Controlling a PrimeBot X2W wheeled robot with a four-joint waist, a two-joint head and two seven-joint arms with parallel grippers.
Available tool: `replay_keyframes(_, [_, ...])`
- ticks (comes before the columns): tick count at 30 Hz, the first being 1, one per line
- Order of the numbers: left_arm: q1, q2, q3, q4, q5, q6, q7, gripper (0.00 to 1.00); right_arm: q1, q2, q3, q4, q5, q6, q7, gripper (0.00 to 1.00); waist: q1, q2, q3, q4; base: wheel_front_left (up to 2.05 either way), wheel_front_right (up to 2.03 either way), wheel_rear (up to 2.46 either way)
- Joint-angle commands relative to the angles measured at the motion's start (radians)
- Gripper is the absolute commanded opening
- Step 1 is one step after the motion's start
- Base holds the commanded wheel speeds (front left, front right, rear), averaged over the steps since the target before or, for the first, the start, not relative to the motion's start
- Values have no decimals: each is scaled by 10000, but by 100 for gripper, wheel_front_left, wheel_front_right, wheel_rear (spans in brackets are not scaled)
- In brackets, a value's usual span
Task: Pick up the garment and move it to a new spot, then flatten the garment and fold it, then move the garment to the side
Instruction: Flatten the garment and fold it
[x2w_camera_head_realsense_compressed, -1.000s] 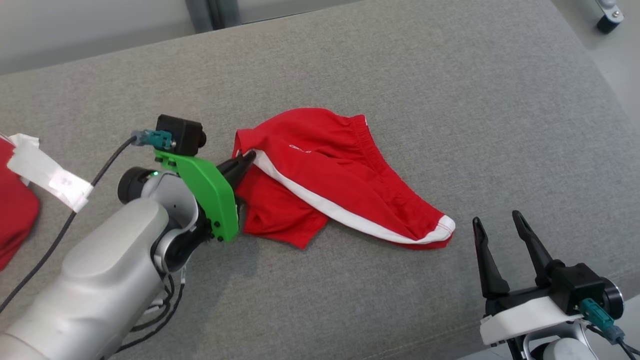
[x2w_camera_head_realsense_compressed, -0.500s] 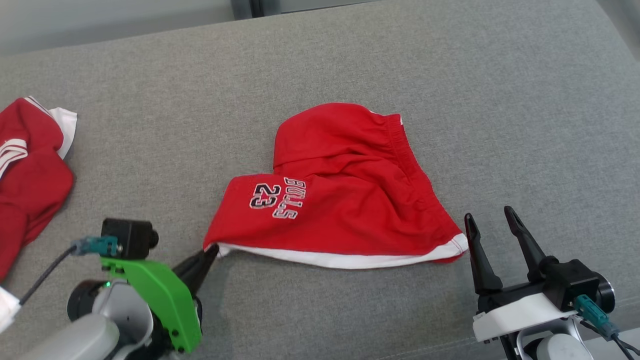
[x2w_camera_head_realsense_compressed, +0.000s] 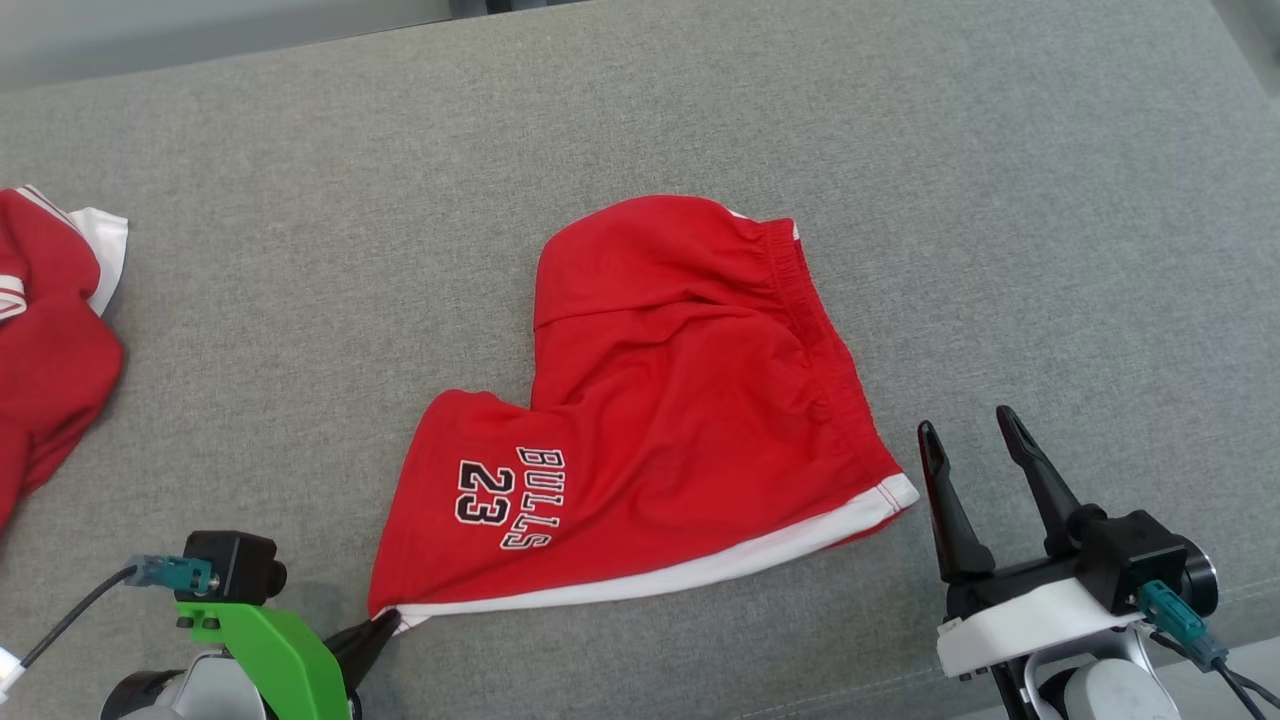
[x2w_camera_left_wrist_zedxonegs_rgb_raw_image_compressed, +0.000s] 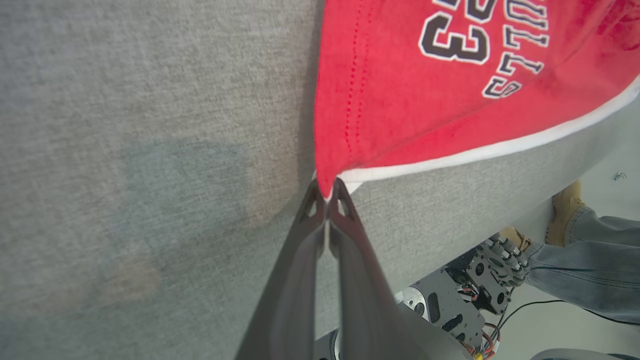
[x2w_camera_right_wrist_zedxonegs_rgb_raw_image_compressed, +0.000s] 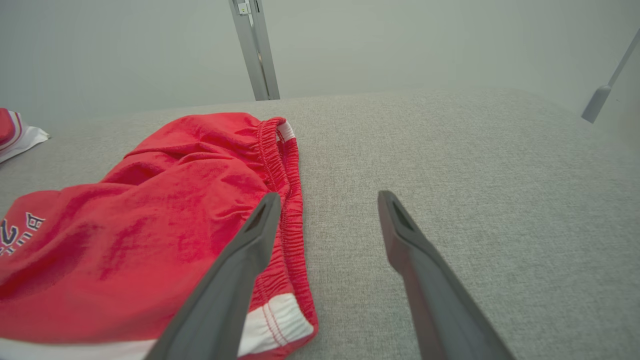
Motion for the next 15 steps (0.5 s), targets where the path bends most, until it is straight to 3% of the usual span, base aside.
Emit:
replay_keyframes(1, [-81,-37,19,172,-31,-56,29,14,-73,-12,9,34,-45,-3,-31,100,0,0,-37,-23,0,0,0])
replay_keyframes(2, [-122,-80,18,298,41,-53,-28,45,-59,-12,32,53,-49,-3,-31,100,0,0,-88,-52,0,0,0])
replay_keyframes(3, [-143,-122,0,395,98,-60,-74,87,-47,-12,42,37,-78,-3,-31,100,0,0,-113,-77,0,0,0])
replay_keyframes(4, [-148,-184,-10,475,126,-88,-122,100,-33,-13,35,18,-106,-3,-31,100,0,0,-150,-95,0,0,0])
replay_keyframes(8, [-63,-301,-5,587,282,-102,-396,100,166,-13,-114,-102,-235,-3,-31,100,0,0,-385,-53,0,0,0])
replay_keyframes(15, [253,-423,87,635,919,408,-1399,100,517,-218,-471,-624,-443,-3,-31,100,0,0,-940,333,0,0,0])
